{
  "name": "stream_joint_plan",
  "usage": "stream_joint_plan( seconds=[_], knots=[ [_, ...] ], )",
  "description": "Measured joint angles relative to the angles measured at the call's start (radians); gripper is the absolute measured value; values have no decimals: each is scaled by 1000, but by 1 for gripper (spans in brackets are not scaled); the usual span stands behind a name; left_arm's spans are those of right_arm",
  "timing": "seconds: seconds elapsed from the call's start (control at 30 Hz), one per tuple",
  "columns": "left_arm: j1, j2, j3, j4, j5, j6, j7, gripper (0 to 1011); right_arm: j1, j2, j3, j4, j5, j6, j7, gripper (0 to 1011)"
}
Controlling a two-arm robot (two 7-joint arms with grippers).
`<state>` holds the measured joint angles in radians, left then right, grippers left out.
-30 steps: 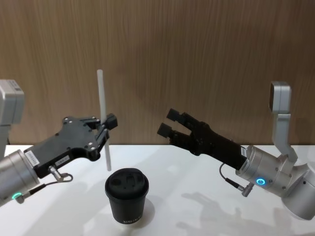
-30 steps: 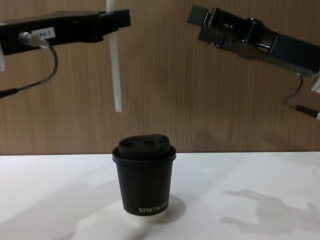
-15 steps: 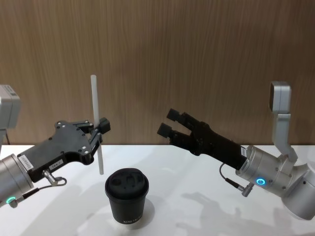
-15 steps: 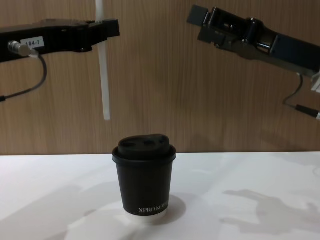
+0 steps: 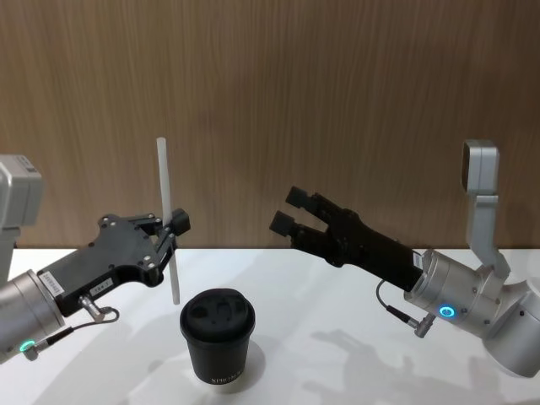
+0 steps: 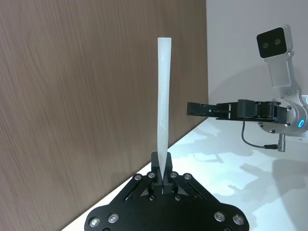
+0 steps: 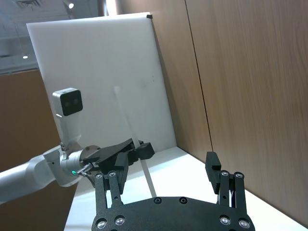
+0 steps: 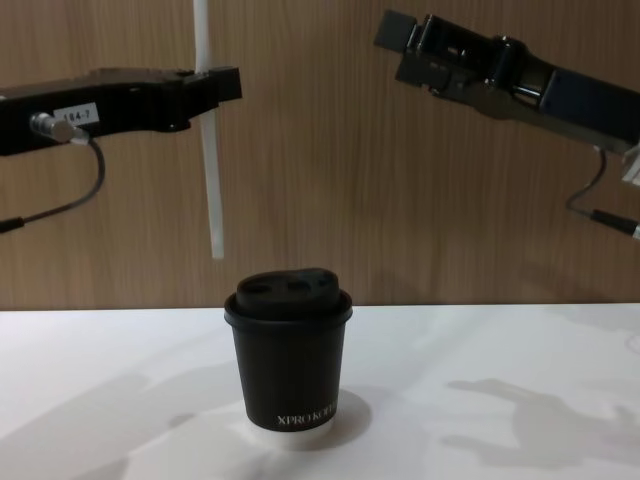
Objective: Pick up the straw with one hand, pass it to the other hand, and insert it into the cup.
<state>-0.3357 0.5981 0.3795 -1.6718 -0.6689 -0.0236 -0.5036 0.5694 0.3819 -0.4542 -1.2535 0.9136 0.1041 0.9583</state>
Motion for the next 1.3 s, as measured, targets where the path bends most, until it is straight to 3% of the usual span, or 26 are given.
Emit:
stream_joint_plan(
  seconds=[0.7, 1.3],
  knots=[
    [-46, -71, 20, 105, 3, -19, -53, 5, 0, 0, 0, 0, 0, 0, 0, 1001],
    [-58, -95, 27, 147, 0, -20, -76, 5, 0, 0, 0, 0, 0, 0, 0, 1001]
  ],
)
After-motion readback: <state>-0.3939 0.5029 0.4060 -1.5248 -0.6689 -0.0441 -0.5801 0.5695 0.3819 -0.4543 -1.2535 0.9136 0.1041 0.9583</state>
